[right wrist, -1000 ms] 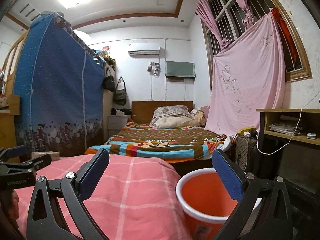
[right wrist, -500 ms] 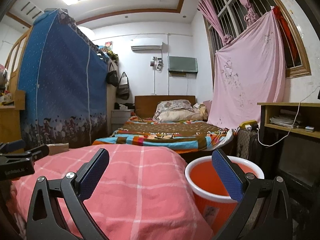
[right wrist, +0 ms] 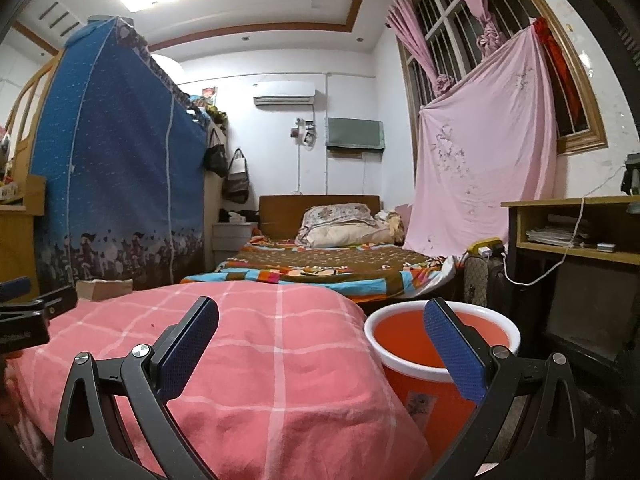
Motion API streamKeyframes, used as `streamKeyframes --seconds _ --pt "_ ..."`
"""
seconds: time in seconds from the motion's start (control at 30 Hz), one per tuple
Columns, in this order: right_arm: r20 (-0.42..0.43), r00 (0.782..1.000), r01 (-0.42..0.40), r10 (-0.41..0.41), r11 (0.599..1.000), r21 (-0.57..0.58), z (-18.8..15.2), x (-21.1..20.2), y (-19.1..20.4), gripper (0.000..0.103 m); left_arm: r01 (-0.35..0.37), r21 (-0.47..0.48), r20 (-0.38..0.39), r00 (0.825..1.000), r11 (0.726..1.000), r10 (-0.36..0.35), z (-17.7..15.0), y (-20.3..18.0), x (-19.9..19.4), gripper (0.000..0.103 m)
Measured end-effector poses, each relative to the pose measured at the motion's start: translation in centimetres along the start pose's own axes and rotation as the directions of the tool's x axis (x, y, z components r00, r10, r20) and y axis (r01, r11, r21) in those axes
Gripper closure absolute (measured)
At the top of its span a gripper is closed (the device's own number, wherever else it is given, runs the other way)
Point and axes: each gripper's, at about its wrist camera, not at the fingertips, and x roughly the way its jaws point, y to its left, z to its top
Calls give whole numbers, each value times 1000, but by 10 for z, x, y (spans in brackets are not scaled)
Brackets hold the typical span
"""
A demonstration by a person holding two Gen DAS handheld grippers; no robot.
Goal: Collect trash
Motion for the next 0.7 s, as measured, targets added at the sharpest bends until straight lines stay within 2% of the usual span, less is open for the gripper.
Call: streamKeyframes --seconds 0.7 --pt "1 1000 17 -17 1000 5 -7 -8 -3 0 6 5 -2 1000 1000 -6 -10 -4 -4 12"
